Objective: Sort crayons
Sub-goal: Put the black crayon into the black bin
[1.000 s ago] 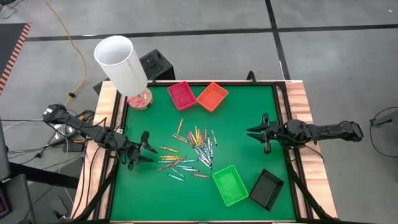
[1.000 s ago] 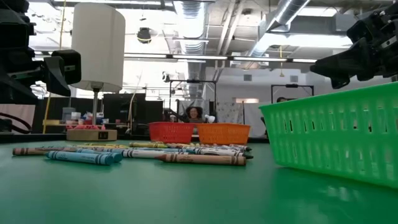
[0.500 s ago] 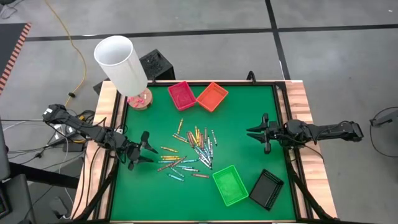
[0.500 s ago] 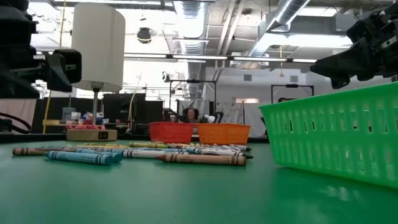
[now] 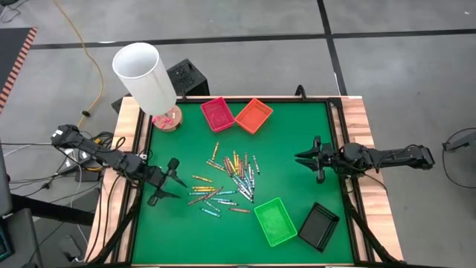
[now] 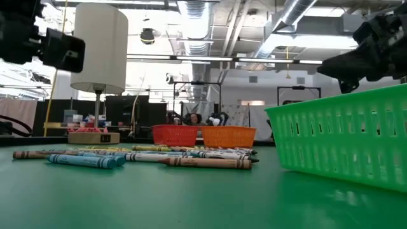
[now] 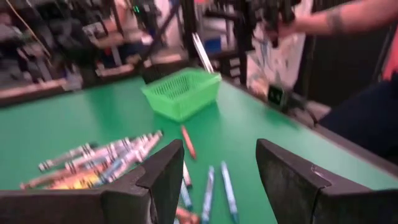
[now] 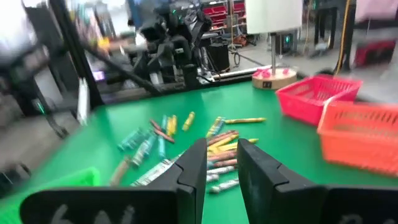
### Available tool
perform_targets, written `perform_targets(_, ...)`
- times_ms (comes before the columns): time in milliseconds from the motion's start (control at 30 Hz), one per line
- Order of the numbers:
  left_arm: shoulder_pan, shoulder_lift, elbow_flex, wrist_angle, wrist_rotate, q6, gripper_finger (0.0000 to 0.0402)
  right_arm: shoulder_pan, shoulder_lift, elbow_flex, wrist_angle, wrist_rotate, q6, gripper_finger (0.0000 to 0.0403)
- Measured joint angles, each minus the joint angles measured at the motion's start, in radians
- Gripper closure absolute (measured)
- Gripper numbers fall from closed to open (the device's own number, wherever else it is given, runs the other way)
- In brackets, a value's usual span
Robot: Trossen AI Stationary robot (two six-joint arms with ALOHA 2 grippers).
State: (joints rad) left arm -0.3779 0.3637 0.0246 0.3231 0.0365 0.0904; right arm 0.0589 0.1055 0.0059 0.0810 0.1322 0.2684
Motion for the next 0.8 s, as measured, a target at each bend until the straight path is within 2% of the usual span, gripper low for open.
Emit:
perform_targets(133,0.0,0.0,0.001,0.086,-0.04,0.012,0.021,0.0,-0.001,0.0,0.027,0.0,0.2,0.0303)
perform_targets(333,0.0,0.0,0.001,0.082,-0.169,0.058,0.021,-0.001,0.0,0.0,0.029,0.002,0.21,0.0303)
perform_targets(467,0.0,0.0,0.001,0.06,-0.258,0.078,0.021,-0.001,0.0,0.0,0.029,0.063,0.211,0.0303)
perform_targets(667,0.0,0.0,0.002,-0.053,-0.259,0.104,0.021,-0.002,0.0,0.0,0.039,0.103,0.205,0.0303)
perform_targets(800,0.0,0.0,0.002,0.002,-0.255,0.146,0.021,-0.003,0.0,0.0,0.141,0.106,0.186,0.0303)
